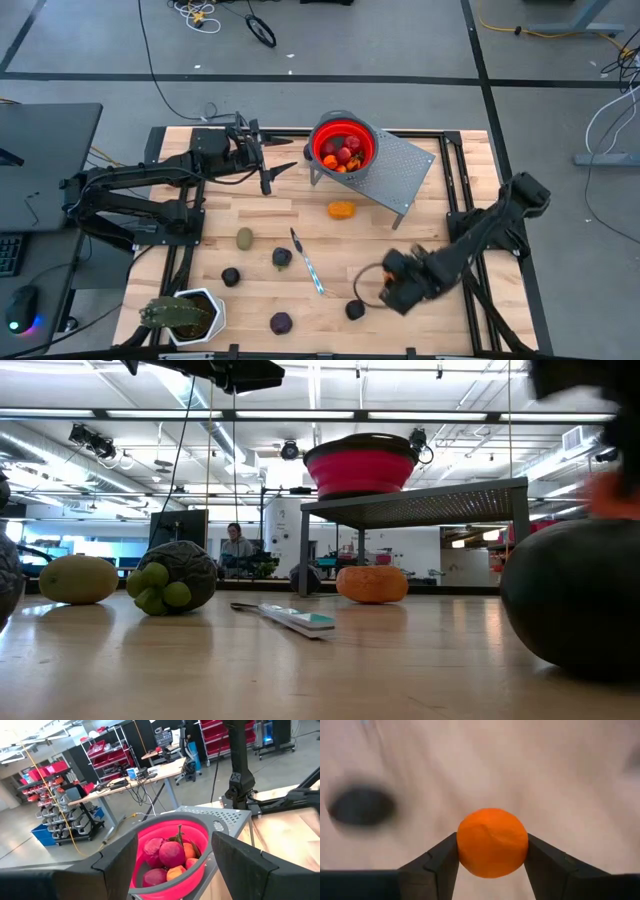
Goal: Pick & Place Fruit
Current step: Put the orange into the red strainer bowl
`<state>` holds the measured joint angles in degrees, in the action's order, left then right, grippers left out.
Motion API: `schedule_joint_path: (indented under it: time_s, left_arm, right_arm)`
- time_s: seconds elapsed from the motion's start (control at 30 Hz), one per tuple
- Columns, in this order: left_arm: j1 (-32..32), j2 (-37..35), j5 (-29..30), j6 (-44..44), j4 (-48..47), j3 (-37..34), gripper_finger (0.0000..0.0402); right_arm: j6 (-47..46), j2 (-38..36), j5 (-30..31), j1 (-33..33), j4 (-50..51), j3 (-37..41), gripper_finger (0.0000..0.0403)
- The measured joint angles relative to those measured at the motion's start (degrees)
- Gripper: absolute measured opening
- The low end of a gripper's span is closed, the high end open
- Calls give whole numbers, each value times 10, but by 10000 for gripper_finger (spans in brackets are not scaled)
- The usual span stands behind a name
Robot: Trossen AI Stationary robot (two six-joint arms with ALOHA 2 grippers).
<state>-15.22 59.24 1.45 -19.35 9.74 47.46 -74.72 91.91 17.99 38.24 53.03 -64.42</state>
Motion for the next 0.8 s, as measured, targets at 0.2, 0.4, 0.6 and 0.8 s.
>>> schedule_joint_path:
  time_s: [0.2, 0.4, 0.6, 0.8]
  left_arm:
    - [0, 0, 3, 11, -19, 0, 261]
    - [0, 0, 21, 26, -34, 0, 261]
    - [0, 0, 22, 40, -61, 0, 261]
    - [0, 0, 22, 58, -83, 0, 261]
  right_arm:
    - [312, -48, 219, -113, -116, 0, 202]
    - [619, -53, 370, -244, -285, 0, 202]
    - [814, -66, 348, -304, -458, 0, 202]
    - [829, -86, 318, -298, -465, 0, 202]
